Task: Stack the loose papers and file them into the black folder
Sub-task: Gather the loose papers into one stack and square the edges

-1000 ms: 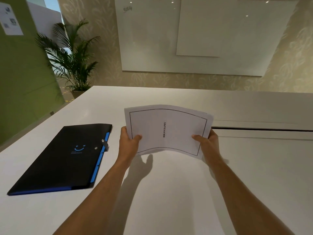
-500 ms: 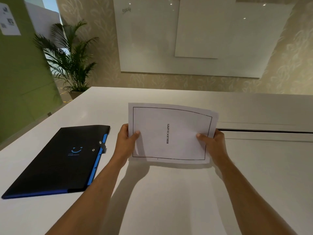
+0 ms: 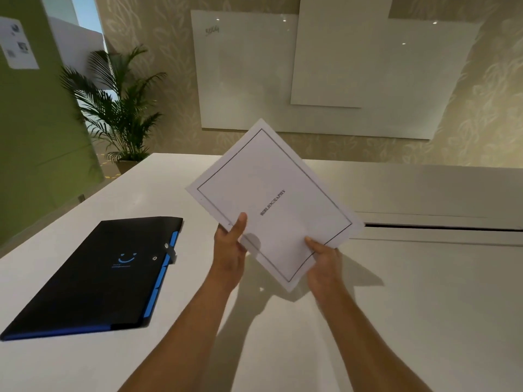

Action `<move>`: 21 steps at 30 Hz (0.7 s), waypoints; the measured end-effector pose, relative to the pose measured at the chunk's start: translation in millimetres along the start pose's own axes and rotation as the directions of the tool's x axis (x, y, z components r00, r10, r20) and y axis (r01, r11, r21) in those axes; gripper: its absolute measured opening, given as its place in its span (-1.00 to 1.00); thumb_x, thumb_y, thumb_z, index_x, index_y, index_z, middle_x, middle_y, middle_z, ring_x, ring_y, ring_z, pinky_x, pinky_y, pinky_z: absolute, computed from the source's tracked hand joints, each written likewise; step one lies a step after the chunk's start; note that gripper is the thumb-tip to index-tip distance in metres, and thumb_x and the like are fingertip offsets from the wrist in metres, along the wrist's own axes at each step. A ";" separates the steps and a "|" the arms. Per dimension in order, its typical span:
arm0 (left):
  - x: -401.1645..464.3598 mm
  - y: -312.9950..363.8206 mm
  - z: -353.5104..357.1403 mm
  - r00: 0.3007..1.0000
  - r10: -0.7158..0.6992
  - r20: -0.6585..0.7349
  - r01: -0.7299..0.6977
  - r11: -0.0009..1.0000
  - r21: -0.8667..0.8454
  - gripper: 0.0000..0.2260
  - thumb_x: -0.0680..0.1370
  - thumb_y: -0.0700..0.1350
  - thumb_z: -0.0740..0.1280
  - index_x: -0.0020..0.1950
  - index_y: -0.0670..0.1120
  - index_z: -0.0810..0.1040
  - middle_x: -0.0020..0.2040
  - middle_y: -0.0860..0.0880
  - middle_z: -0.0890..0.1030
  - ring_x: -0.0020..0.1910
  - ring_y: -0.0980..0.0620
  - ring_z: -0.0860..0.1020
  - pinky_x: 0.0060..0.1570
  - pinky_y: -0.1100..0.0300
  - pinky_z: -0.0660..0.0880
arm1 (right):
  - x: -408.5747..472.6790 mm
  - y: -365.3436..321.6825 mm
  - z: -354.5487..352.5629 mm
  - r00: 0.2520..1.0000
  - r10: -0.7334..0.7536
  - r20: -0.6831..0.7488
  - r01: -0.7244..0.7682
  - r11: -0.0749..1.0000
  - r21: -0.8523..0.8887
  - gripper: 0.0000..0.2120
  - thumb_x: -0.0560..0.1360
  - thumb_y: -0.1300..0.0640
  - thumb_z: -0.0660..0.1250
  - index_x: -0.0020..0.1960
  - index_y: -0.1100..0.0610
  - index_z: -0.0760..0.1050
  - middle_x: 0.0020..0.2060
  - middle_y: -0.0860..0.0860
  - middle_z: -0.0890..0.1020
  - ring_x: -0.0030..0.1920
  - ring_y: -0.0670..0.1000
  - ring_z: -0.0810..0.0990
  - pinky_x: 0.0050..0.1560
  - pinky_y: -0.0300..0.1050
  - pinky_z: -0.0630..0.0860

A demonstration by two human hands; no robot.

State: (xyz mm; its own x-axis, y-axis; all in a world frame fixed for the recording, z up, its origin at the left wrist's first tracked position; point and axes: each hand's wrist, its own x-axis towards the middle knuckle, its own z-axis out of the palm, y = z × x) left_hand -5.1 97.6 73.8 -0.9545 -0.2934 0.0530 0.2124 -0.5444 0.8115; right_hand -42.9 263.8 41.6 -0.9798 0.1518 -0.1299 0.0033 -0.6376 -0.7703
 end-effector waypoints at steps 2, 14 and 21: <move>1.0 1.5 10.1 0.987 0.025 -0.159 -0.025 1.000 0.002 -0.51 0.44 -0.06 0.48 0.34 -0.04 0.46 0.18 -0.03 0.63 0.21 -0.09 0.57 0.28 -0.10 0.45 | -11.3 12.5 5.7 0.998 0.055 0.023 -0.056 0.997 0.058 -0.69 0.43 0.45 0.33 0.13 0.23 0.58 -0.15 0.02 0.74 -0.19 -0.01 0.71 -0.25 -0.16 0.62; 6.5 48.9 1.4 0.950 0.312 -0.027 -0.260 0.834 0.486 -0.84 0.54 -0.08 0.38 0.07 0.08 0.47 -0.03 0.07 0.61 -0.05 0.07 0.61 -0.14 0.18 0.58 | 8.4 -35.9 -17.4 0.975 -0.094 0.200 0.148 0.950 -0.275 -0.24 0.21 0.06 0.57 0.35 0.05 0.35 0.21 0.12 0.57 0.14 0.05 0.58 0.19 0.00 0.51; 0.2 49.2 13.4 0.939 0.316 0.136 -0.338 0.775 0.534 -0.80 0.55 -0.10 0.35 0.17 0.02 0.47 -0.01 0.08 0.61 -0.05 0.02 0.62 -0.14 0.23 0.62 | -1.2 -73.1 26.0 0.859 -0.207 0.469 0.427 0.795 -0.432 -0.54 0.35 0.23 0.44 0.24 0.20 0.51 0.07 0.09 0.69 0.06 0.13 0.68 0.03 0.06 0.63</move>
State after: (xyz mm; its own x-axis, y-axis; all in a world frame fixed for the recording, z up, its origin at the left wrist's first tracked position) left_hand 2.4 81.3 121.6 -0.8578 -0.3403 0.3852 0.3756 0.0967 0.9217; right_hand -47.2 290.5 114.4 -0.9358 -0.0918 0.3404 -0.3295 -0.1160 -0.9370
